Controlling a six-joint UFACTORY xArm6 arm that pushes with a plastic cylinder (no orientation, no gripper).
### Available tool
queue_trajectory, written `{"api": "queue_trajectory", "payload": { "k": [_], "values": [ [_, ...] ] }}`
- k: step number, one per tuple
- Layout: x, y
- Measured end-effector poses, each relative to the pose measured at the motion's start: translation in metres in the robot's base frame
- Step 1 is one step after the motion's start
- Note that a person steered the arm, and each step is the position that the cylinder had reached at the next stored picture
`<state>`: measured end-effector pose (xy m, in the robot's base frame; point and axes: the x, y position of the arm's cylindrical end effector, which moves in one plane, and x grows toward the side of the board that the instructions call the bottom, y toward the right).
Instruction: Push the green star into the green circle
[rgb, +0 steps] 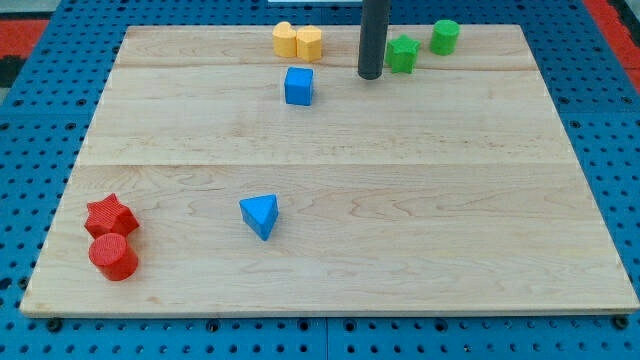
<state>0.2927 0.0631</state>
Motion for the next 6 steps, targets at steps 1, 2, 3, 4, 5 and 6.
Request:
{"api": "queue_trajectory", "payload": {
  "k": [1, 2, 3, 4, 5, 6],
  "values": [
    [-0.013, 0.013],
    [-0.024, 0.086],
    [-0.009, 0.104],
    [-0.004, 0.118],
    [-0.01, 0.158],
    [-0.048, 0.242]
  ]
}}
